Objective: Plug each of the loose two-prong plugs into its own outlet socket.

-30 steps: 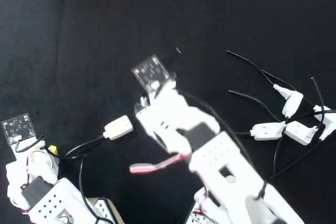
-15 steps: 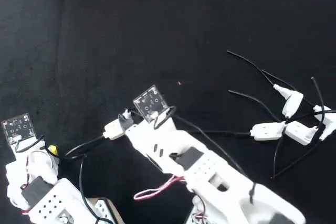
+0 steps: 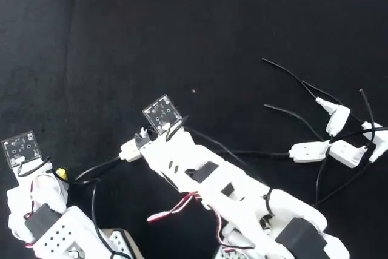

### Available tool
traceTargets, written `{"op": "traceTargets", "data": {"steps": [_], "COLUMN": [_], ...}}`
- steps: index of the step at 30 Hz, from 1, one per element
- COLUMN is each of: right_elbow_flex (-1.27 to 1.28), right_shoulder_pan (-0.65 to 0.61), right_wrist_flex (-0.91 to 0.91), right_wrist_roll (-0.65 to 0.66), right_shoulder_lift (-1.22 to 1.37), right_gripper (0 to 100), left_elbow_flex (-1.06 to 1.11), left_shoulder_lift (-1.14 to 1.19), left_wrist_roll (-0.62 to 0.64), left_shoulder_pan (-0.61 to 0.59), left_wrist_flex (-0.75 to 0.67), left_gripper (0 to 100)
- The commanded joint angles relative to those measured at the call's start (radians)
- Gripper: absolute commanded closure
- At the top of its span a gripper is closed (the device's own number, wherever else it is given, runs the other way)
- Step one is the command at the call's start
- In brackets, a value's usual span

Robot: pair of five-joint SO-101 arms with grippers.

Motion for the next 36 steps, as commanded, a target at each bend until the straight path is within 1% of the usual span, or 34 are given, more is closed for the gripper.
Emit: {"op": "traceTargets", "data": {"steps": [1, 3, 13, 18, 21, 28, 36], "right_elbow_flex": [-0.056, -0.053, -0.054, -0.091, -0.128, -0.114, -0.117], "right_shoulder_pan": [0.002, 0.005, 0.005, 0.035, 0.038, 0.041, 0.037], "right_wrist_flex": [-0.021, -0.018, -0.025, -0.057, -0.044, -0.044, 0.081], "right_wrist_roll": [-0.005, 0.014, 0.015, 0.015, 0.014, 0.014, 0.049], "right_shoulder_lift": [0.007, 0.007, 0.007, 0.082, 0.125, 0.117, 0.105], "right_gripper": [98.6, 98.6, 98.6, 98.6, 98.6, 98.6, 98.6], "left_elbow_flex": [0.016, 0.016, 0.016, 0.016, 0.016, 0.016, 0.016], "left_shoulder_lift": [-0.011, -0.011, -0.011, -0.011, -0.011, -0.011, -0.011], "left_wrist_roll": [0.009, 0.009, 0.009, 0.009, 0.009, 0.009, 0.009], "left_shoulder_pan": [0.012, 0.012, 0.010, 0.008, 0.008, 0.008, 0.007], "left_wrist_flex": [0.005, 0.005, 0.005, 0.005, 0.005, 0.005, 0.005], "left_gripper": [72, 72, 72, 72, 72, 72, 72]}}
